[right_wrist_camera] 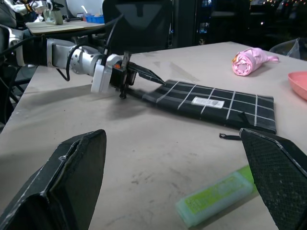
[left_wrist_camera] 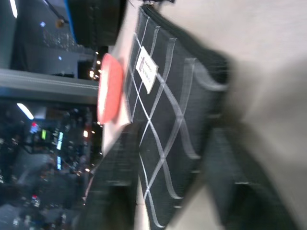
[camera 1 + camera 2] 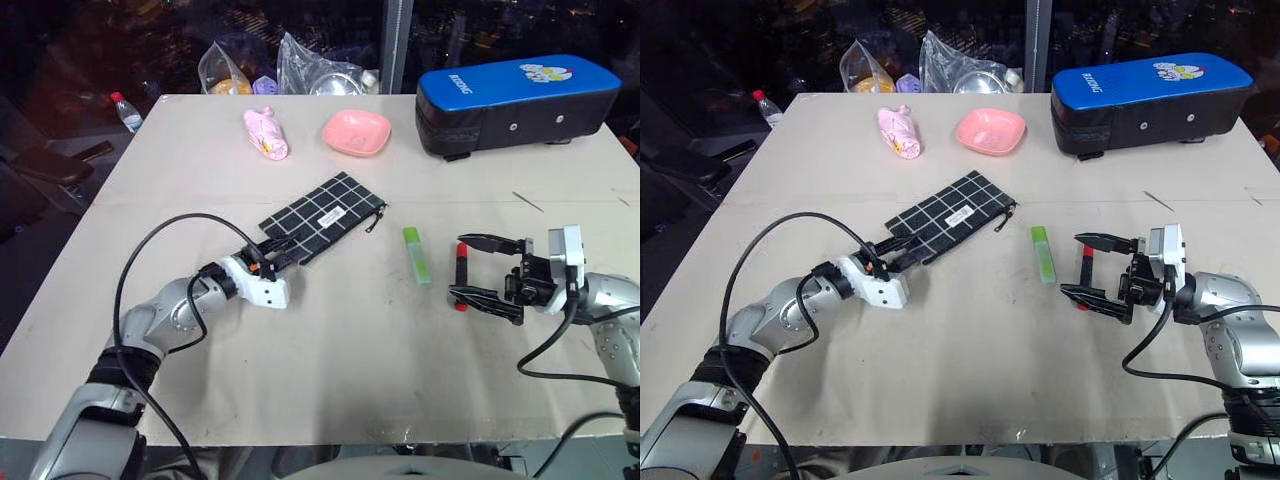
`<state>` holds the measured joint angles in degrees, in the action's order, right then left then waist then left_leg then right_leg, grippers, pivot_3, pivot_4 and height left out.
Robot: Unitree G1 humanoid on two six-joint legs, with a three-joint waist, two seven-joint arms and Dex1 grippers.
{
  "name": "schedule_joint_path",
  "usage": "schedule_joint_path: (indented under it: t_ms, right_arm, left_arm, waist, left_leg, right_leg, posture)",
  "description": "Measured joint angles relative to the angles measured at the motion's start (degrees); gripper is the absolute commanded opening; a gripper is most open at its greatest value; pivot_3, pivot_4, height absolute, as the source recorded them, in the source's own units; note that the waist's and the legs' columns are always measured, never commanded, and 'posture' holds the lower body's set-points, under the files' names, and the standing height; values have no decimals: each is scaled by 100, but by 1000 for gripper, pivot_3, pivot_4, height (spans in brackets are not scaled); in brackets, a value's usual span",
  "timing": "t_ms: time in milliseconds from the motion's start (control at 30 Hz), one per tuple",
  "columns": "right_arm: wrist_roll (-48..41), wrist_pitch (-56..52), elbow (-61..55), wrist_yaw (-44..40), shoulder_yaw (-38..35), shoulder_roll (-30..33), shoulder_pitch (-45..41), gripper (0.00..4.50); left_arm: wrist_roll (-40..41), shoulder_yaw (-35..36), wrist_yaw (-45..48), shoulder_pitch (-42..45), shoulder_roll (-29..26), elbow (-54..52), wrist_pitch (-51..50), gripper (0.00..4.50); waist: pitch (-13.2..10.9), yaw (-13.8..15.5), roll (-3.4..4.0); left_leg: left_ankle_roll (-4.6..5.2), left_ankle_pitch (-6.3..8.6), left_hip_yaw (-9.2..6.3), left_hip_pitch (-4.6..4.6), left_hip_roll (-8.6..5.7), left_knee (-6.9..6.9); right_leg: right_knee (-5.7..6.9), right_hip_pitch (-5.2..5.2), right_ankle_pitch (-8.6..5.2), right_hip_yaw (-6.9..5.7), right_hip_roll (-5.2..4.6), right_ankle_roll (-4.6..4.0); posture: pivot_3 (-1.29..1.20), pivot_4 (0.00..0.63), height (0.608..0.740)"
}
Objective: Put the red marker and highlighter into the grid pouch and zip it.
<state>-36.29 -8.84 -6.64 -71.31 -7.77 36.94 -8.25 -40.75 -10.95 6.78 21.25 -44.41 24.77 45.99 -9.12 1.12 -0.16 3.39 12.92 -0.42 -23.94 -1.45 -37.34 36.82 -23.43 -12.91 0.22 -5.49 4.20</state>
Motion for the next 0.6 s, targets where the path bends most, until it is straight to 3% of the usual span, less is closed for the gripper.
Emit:
schedule_joint_path:
  t_ms: [367, 600]
  right_arm:
    - [29, 42, -25, 64, 1, -44, 81, 4500]
    - [56, 69, -26, 65, 12, -142, 59, 4500]
  left_arm:
    - [117, -151, -248, 93, -44, 232, 92, 57]
    - [1164, 87, 124, -244, 109, 105, -17, 57]
  waist:
    - [28, 1, 42]
    - [27, -20, 40]
  left_leg:
    - [1, -1, 0, 12, 1, -2]
    - [1, -1, 1, 6, 1, -3]
  right_leg:
    - [3, 11, 0, -6, 2, 0]
    - [0, 9, 0, -4, 1, 0]
  posture:
    - [0, 150, 728]
    - [0, 150, 728]
